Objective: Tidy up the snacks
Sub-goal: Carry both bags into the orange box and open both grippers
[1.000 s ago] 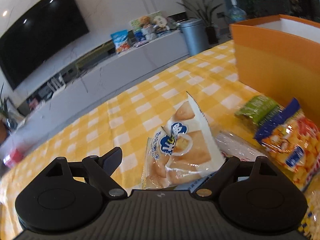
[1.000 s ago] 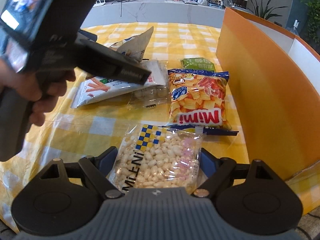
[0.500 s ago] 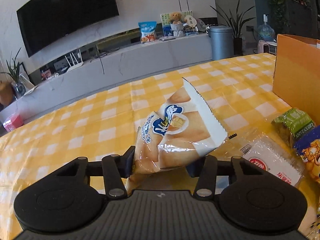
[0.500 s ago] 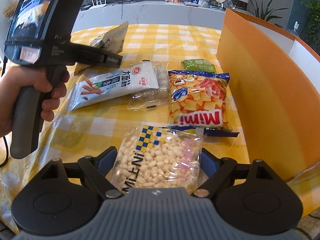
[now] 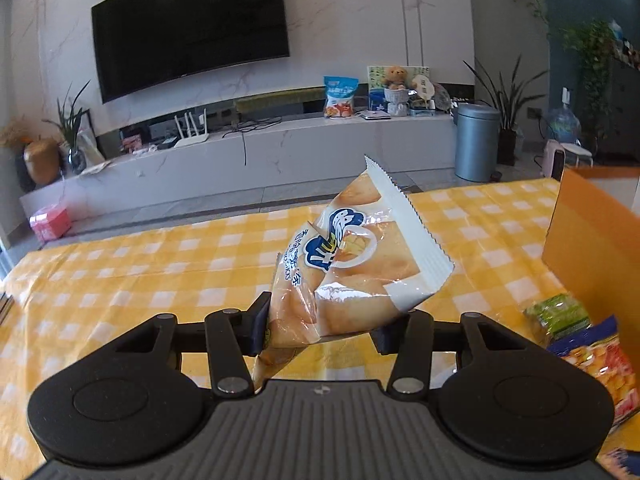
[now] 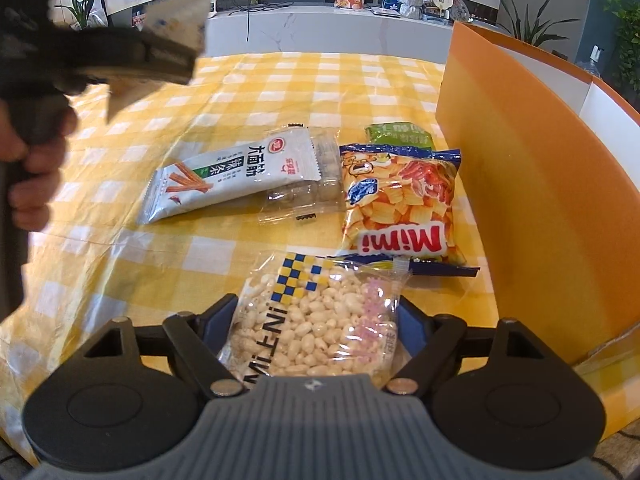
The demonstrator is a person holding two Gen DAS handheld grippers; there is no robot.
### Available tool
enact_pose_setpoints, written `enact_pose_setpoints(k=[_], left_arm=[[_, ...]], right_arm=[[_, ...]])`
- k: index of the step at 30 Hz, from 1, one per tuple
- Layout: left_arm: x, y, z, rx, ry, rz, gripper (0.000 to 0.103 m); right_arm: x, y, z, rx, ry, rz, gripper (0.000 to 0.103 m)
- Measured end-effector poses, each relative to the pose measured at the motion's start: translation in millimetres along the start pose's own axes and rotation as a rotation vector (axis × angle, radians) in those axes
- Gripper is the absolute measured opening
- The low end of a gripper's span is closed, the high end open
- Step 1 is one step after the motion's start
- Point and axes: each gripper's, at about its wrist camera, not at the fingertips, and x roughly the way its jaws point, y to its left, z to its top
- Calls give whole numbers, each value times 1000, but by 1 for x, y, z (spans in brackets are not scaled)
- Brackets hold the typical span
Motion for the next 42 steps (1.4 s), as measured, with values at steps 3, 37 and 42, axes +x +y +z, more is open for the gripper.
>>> enact_pose_setpoints(k=[3,37,42], left_arm=[[-15,7,9,-49,14,4,55],[-82,-57,63,-163,-122,-256,55],[-72,-69,60,-159,-94,-303,55]], right_arm=[[-1,-1,1,7,8,1,78],[-177,-175,95,123,-340,-48,78],[-162,-209,116,108,-307,-72,78]])
